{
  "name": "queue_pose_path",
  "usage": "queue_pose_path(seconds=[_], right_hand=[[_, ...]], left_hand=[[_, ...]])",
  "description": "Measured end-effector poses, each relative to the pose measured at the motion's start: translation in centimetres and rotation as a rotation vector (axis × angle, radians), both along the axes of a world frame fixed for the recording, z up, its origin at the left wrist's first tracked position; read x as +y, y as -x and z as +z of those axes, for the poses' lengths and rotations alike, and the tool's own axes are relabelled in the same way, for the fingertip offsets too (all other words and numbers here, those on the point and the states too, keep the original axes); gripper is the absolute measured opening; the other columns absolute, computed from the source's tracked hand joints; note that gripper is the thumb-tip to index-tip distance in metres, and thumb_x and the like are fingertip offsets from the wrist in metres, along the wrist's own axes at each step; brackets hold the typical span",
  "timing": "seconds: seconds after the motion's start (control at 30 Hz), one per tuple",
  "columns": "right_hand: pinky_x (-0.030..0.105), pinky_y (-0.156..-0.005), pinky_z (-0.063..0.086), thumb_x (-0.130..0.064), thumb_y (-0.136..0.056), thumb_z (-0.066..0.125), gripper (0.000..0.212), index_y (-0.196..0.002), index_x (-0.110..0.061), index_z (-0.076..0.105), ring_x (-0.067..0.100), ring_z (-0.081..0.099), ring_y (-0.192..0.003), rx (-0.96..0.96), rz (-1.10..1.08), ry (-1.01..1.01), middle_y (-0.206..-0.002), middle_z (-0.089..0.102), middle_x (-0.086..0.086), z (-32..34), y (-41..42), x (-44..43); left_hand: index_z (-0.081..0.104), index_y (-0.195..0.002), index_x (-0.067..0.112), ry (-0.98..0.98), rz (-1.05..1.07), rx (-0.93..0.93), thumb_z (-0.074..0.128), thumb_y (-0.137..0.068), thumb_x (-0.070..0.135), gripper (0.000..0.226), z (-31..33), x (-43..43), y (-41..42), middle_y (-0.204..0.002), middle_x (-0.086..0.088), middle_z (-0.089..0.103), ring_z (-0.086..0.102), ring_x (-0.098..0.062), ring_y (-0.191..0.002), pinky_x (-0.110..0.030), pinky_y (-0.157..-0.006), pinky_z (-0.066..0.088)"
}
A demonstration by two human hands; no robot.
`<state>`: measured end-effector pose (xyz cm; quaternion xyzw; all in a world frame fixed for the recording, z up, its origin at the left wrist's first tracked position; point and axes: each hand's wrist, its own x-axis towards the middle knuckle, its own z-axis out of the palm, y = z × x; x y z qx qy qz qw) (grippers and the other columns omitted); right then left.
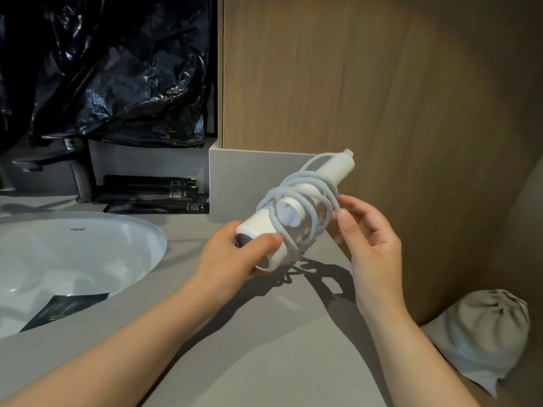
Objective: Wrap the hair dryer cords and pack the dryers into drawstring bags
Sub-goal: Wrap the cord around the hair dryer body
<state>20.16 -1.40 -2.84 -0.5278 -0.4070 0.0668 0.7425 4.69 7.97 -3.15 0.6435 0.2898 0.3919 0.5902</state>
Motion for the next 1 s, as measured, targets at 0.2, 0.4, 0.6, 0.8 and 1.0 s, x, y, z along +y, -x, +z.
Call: queue_pose_path(seconds=[0.2, 0.4, 0.6, 0.8, 1.0], right_hand=[[0.015, -0.059, 0.052, -0.023, -0.091, 0.06, 0.016, -0.104, -0.017, 0.068, 0.006, 0.06, -0.065, 0.031, 0.044, 0.077, -0.08, 0.067, -0.007, -0.2, 0.1, 0.4], [0.014, -0.059, 0.052, -0.031, -0.092, 0.057, 0.016, -0.104, -0.023, 0.065, 0.006, 0.064, -0.068, 0.029, 0.067, 0.206, -0.086, 0.07, -0.01, -0.4, 0.0, 0.5], [0.028, -0.09, 0.052, -0.052, -0.082, 0.052, 0.059, -0.135, -0.028, 0.048, 0.01, 0.07, -0.093, 0.081, 0.201, 0.371, -0.115, 0.066, -0.015, -0.4, 0.5, 0.5], [0.029, -0.086, 0.057, -0.041, -0.09, 0.054, 0.035, -0.119, -0.024, 0.063, 0.004, 0.071, -0.079, 0.055, 0.166, 0.334, -0.094, 0.074, -0.017, 0.0, 0.8, 0.2], [0.016, -0.067, 0.055, -0.041, -0.089, 0.057, 0.044, -0.123, -0.015, 0.062, 0.003, 0.069, -0.071, 0.091, 0.136, 0.354, -0.099, 0.072, -0.007, -0.2, 0.7, 0.5]], left_hand=[[0.066, -0.104, 0.004, 0.239, -0.134, -0.223, 0.061, -0.072, 0.028, 0.041, 0.9, 0.5, 0.3, -0.087, -0.011, 0.069, 0.067, -0.024, -0.079, -0.035, -0.07, 0.059], [0.063, -0.109, 0.002, 0.176, -0.139, -0.183, 0.062, -0.078, 0.026, 0.039, 0.8, 0.5, 0.6, -0.088, -0.011, 0.067, 0.066, -0.022, -0.078, -0.037, -0.074, 0.061], [0.06, -0.113, 0.002, 0.135, -0.218, -0.187, 0.065, -0.069, 0.031, 0.053, 0.6, 0.7, 0.7, -0.093, -0.015, 0.068, 0.066, -0.026, -0.08, -0.035, -0.069, 0.06], [0.051, -0.119, 0.013, 0.147, -0.244, -0.13, 0.081, -0.056, 0.039, 0.075, 1.1, 0.6, 0.6, -0.106, -0.012, 0.064, 0.068, -0.022, -0.072, -0.032, -0.067, 0.058], [0.06, -0.099, 0.026, -0.193, 0.086, 0.13, 0.072, -0.046, 0.066, 0.068, 0.6, 1.2, 1.0, -0.097, 0.002, 0.068, 0.066, -0.02, -0.093, -0.046, -0.082, 0.057]])
